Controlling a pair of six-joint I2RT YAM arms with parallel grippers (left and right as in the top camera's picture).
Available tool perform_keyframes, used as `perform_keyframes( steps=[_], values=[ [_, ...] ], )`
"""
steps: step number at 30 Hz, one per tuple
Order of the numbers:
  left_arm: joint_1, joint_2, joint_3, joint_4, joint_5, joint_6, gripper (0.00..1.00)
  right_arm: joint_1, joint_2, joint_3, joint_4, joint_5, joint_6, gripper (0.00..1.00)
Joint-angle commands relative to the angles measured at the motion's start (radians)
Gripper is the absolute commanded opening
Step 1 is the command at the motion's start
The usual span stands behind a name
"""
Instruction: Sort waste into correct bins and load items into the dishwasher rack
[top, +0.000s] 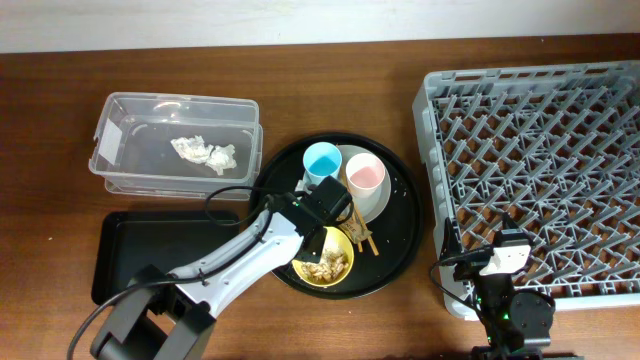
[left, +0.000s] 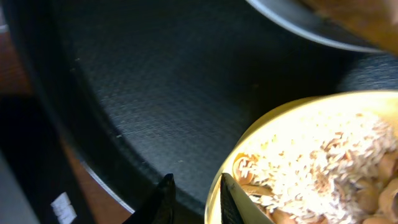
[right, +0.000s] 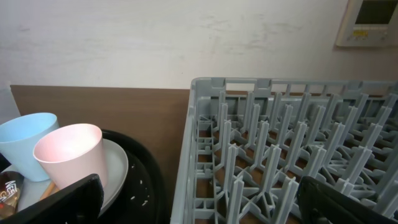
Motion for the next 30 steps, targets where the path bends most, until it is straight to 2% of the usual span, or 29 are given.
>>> perform_keyframes(
  steps=[1,3,7,12,16,19,23,30],
  values=[
    [0.013,0.011,0.000,-0.027,-0.095,0.012,0.24,0.006,-0.006,-0.005,-0.004,0.005,0.005,0.98],
    [0.032,0.011,0.000,-0.039,-0.098,0.006,0.24,0.006,-0.006,-0.005,-0.004,0.005,0.005,0.98],
    [0.075,0.011,0.000,-0.064,-0.095,-0.092,0.20,0.006,-0.006,-0.005,-0.004,0.005,0.005,0.98],
    [0.120,0.011,0.000,-0.075,-0.018,-0.098,0.18,0.006,-0.006,-0.005,-0.004,0.005,0.005,0.98],
    [0.150,0.011,0.000,-0.092,-0.019,-0.109,0.18,0.006,-0.006,-0.005,-0.004,0.005,0.005,0.98],
    [0.183,0.011,0.000,-0.088,0.023,-0.173,0.18,0.006,-0.006,-0.005,-0.004,0.005,0.005,0.98],
    [0.189,0.011,0.000,-0.084,0.141,-0.172,0.18,0.006,-0.006,-0.005,-0.004,0.005,0.005,0.98],
    [0.189,0.010,0.003,-0.111,0.130,-0.114,0.19,0.006,-0.006,-0.005,-0.004,0.005,0.005,0.98]
  ],
)
